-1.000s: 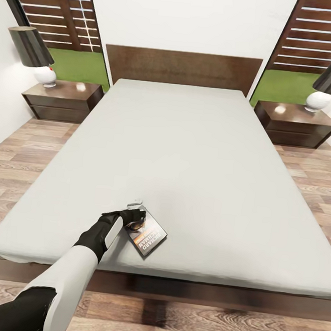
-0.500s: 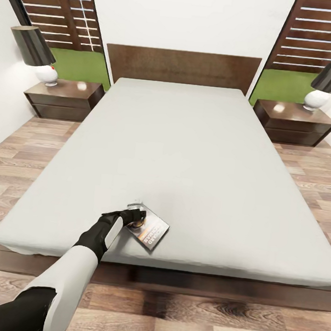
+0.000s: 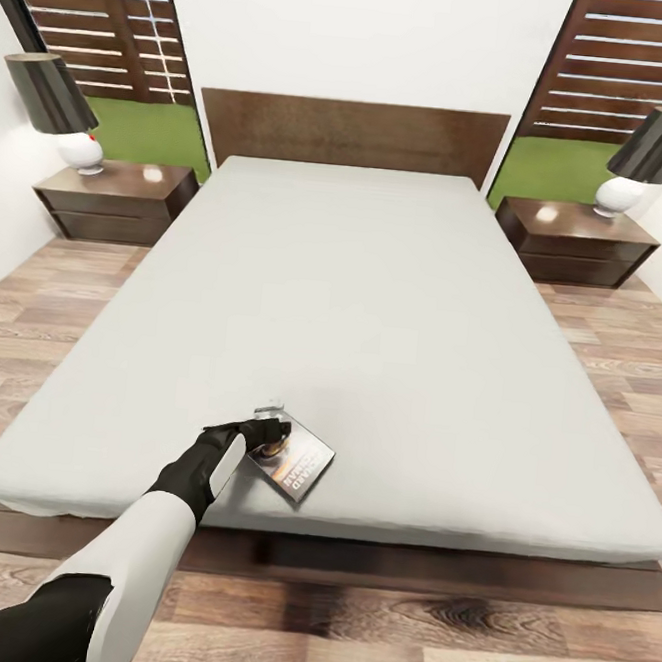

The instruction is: In the bedroom, move the book from the bed onto either nightstand, and place the two sandals side by side next to the bed.

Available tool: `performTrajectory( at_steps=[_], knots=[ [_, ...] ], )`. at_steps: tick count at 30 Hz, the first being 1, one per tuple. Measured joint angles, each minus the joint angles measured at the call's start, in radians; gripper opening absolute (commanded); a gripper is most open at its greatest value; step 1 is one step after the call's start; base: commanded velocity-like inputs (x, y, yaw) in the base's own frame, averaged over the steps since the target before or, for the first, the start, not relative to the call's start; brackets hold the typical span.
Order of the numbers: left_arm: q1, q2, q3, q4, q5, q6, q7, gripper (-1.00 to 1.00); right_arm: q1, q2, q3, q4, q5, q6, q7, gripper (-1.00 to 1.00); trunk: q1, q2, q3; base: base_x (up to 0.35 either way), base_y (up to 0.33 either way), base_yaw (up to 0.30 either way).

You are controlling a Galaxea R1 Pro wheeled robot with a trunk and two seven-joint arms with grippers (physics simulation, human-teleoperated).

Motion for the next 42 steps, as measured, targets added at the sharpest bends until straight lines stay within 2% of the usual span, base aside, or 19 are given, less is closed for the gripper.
performTrajectory(
  at_steps=[13, 19, 27, 42],
  knots=[
    [0.001, 0.000, -0.001, -0.001, 0.010, -0.002, -0.003, 1.00, 0.000, 0.000, 0.002, 0.000, 0.000, 0.000, 0.000, 1.00, 0.000, 0.000, 0.000, 0.000, 0.000, -0.014],
    [0.001, 0.000, 0.000, -0.001, 0.001, 0.000, 0.000, 1.00, 0.000, 0.000, 0.002, 0.000, 0.000, 0.000, 0.000, 1.00, 0.000, 0.000, 0.000, 0.000, 0.000, -0.137],
    [0.001, 0.000, -0.001, 0.003, 0.010, -0.001, -0.043, 1.00, 0.000, 0.000, 0.003, 0.000, 0.000, 0.000, 0.000, 1.00, 0.000, 0.000, 0.000, 0.000, 0.000, -0.051],
    [0.002, 0.000, 0.000, 0.003, 0.015, -0.001, -0.048, 1.00, 0.000, 0.000, 0.003, 0.000, 0.000, 0.000, 0.000, 1.00, 0.000, 0.000, 0.000, 0.000, 0.000, 0.000]
  ],
)
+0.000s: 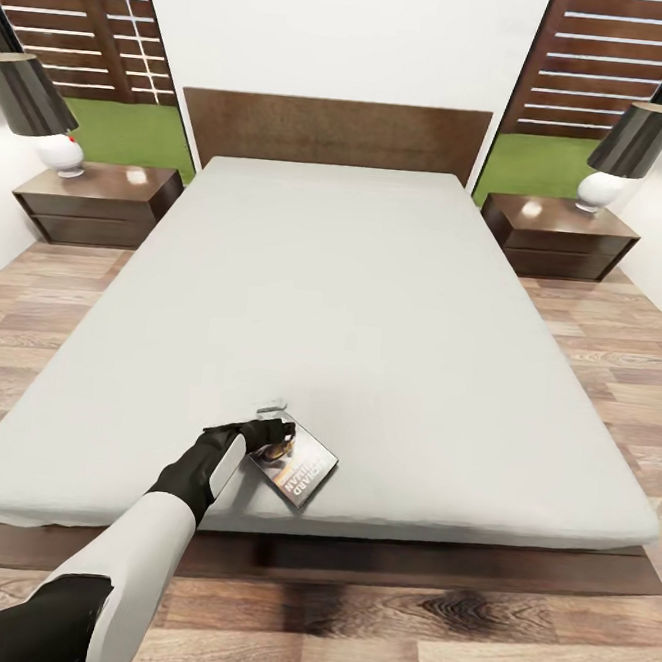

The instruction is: In the bedroom, move the book from the bed onto either nightstand, and place the two sandals side by side next to the bed.

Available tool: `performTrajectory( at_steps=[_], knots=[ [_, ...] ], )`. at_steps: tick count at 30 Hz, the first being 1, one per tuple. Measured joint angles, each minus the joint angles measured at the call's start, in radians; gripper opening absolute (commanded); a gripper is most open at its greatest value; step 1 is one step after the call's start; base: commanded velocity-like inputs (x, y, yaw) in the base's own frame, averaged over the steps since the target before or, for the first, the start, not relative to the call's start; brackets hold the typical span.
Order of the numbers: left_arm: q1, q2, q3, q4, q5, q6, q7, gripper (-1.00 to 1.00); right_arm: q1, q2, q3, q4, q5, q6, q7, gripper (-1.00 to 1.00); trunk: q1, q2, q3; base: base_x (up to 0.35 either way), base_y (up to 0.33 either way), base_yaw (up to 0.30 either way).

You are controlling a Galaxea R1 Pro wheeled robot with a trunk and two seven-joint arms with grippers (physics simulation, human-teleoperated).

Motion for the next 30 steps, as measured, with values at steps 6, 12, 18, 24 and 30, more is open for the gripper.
performTrajectory(
  at_steps=[6, 12, 18, 24, 30],
  knots=[
    [0.000, 0.000, 0.000, 0.000, 0.000, 0.000, 0.000, 1.00, 0.000, 0.000, 0.000, 0.000, 0.000, 0.000, 0.000, 1.00, 0.000, 0.000, 0.000, 0.000, 0.000, 0.000],
    [0.000, 0.000, 0.000, 0.000, 0.006, 0.000, -0.001, 1.00, 0.000, 0.000, 0.000, 0.000, 0.000, 0.000, 0.000, 1.00, 0.000, 0.000, 0.000, -0.066, 0.000, 0.000],
    [0.000, 0.000, 0.000, 0.000, 0.008, 0.000, -0.001, 1.00, 0.000, 0.000, 0.000, 0.000, 0.000, 0.000, 0.000, 1.00, 0.000, 0.000, 0.000, -0.112, 0.000, 0.000],
    [0.000, 0.000, 0.000, 0.000, 0.008, 0.000, -0.001, 1.00, 0.000, 0.000, 0.000, 0.000, 0.000, 0.000, 0.000, 1.00, 0.000, 0.000, 0.000, -0.010, 0.000, 0.000],
    [0.000, 0.000, 0.001, 0.000, 0.008, 0.000, -0.001, 1.00, 0.000, 0.000, 0.000, 0.000, 0.000, 0.000, 0.000, 1.00, 0.000, 0.000, 0.000, 0.000, 0.000, 0.000]
  ],
)
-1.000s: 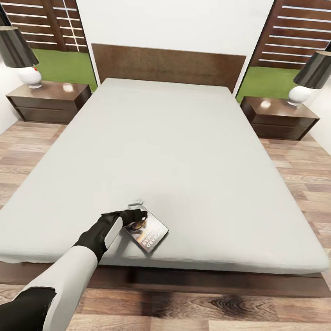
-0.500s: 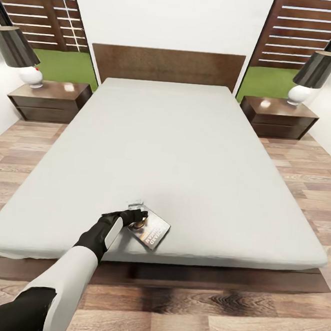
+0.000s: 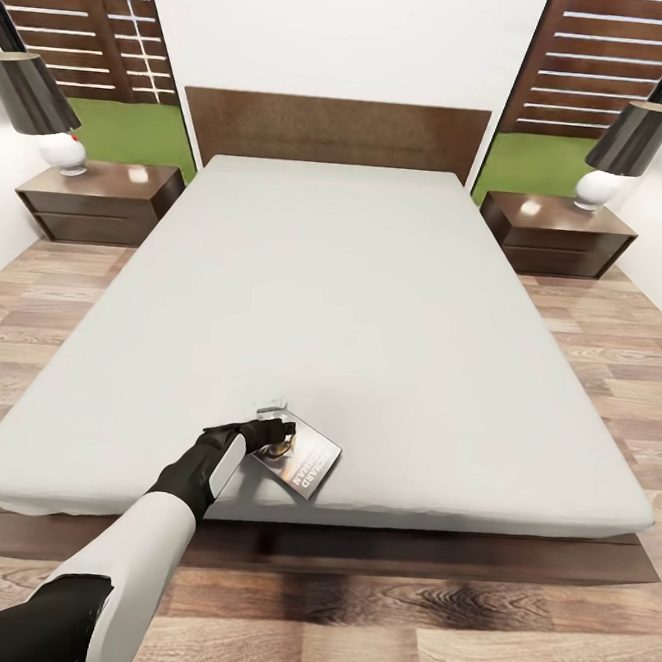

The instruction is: In the bedroom, move the book from the bed onto either nightstand, and place the two sandals side by side next to the bed.

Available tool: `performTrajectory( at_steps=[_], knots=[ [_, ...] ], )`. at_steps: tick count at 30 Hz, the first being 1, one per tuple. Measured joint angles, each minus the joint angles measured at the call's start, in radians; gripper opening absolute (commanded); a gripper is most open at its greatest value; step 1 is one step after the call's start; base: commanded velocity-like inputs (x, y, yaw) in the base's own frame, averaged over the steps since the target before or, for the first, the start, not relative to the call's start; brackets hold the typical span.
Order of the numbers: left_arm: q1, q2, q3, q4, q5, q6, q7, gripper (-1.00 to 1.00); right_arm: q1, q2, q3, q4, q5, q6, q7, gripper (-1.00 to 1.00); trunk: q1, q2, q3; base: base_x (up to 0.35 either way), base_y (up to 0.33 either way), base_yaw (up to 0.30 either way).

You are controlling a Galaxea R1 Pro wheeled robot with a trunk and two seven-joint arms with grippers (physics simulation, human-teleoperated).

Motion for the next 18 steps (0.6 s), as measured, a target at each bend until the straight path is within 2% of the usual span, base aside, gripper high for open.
performTrajectory(
  at_steps=[18],
  knots=[
    [0.001, 0.000, 0.000, -0.001, -0.002, -0.002, -0.002, 1.00, 0.000, 0.000, 0.000, 0.000, 0.000, 0.000, 0.000, 1.00, 0.000, 0.000, 0.000, -0.010, 0.000, 0.000]
  ],
)
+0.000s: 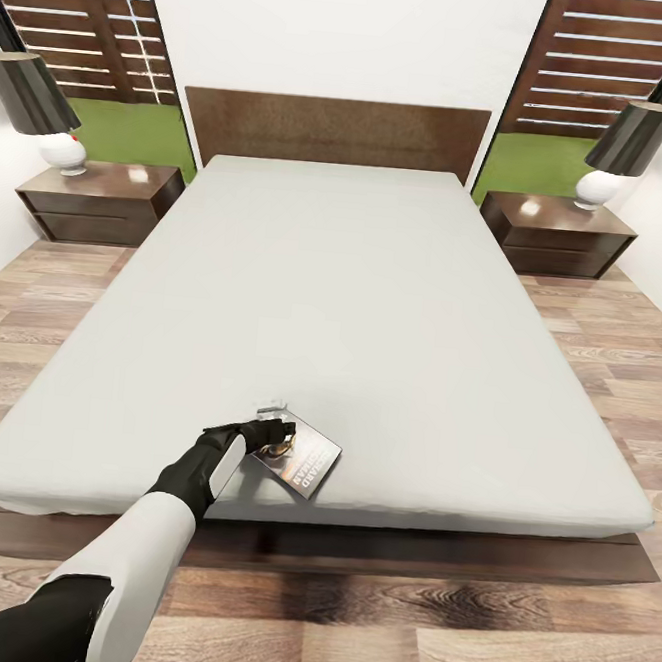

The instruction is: In the bedroom, move the book from the bed onto either nightstand, and place the two sandals side by side next to the bed.

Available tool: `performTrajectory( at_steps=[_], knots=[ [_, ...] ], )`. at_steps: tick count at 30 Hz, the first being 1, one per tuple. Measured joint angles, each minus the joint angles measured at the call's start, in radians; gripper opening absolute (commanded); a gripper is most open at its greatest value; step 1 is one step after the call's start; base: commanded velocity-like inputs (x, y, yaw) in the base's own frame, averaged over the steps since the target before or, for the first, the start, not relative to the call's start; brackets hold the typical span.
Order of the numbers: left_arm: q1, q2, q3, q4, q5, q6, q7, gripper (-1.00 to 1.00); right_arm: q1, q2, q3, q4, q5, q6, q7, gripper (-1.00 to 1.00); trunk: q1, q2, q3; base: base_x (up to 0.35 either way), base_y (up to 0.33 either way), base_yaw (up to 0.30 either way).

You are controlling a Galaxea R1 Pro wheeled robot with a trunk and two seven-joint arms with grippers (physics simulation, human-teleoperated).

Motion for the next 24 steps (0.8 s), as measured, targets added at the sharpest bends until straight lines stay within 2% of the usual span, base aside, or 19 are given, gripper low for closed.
performTrajectory(
  at_steps=[24],
  knots=[
    [0.000, 0.000, 0.000, 0.000, 0.001, 0.001, 0.000, 1.00, 0.000, 0.000, 0.000, 0.000, 0.000, 0.000, 0.000, 1.00, 0.000, 0.000, 0.000, -0.021, -0.003, 0.000]
  ],
)
